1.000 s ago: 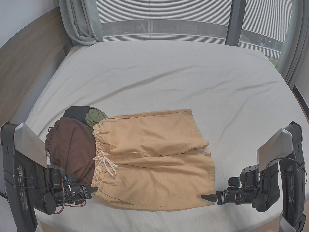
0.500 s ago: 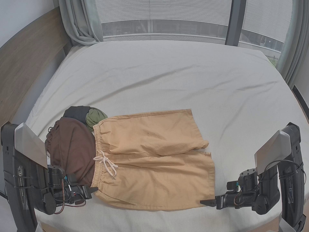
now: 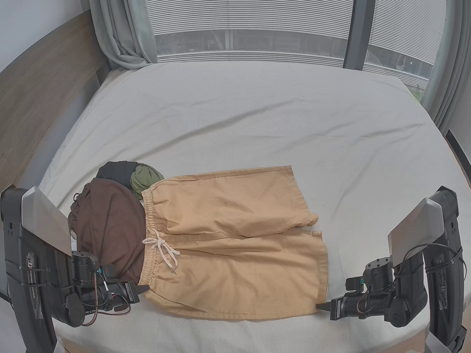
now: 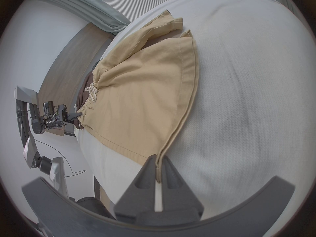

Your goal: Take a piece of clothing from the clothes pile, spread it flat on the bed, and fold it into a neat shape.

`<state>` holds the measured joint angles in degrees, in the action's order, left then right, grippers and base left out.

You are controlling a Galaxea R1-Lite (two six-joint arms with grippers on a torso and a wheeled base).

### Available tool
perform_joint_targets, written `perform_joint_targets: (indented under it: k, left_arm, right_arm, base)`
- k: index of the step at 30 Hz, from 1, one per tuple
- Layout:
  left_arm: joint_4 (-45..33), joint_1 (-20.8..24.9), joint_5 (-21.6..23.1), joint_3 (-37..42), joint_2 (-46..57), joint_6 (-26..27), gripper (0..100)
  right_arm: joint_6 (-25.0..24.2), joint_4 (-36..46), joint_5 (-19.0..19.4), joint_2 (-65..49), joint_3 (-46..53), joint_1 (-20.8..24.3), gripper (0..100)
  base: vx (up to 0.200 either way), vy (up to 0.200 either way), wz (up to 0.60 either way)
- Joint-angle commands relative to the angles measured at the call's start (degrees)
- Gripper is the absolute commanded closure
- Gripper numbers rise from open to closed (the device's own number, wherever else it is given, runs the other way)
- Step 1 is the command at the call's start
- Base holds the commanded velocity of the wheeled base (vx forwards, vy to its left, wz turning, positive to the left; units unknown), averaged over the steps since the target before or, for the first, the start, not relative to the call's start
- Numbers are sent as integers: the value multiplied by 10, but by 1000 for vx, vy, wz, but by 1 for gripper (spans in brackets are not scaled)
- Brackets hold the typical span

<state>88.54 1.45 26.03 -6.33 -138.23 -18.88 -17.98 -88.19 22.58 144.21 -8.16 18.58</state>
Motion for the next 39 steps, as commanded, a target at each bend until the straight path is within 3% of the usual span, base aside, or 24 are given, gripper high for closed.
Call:
perform_joint_targets:
  k: [1, 5, 19, 26, 33, 34, 39]
  left_arm:
    - [0, -2, 11, 19, 22, -12, 100]
    - [0, -4, 36, 50, 43, -12, 100]
    - [-86, -13, 36, 62, 45, 55, 100]
    - [-87, -15, 38, 62, 44, 58, 100]
    - [-37, -14, 46, 63, 43, 50, 100]
    - [0, -13, 46, 63, 36, 45, 100]
    - [4, -9, 46, 48, 54, 14, 100]
  right_arm:
    - [0, -1, 1, -17, 23, 1, 100]
    - [1, 1, 0, -34, 44, 0, 100]
    - [16, 1, 0, -36, 82, 1, 100]
    - [20, 6, 1, -35, 82, 1, 100]
    - [19, -2, 1, -47, 78, 1, 100]
    - [18, -1, 4, -73, 75, 1, 100]
    - [15, -1, 7, -133, 68, 0, 100]
  base:
    - [0, 0, 0]
    - [0, 0, 0]
    - [0, 0, 0]
    - [0, 0, 0]
    - [0, 0, 0]
    - [0, 0, 0]
    - [0, 0, 0]
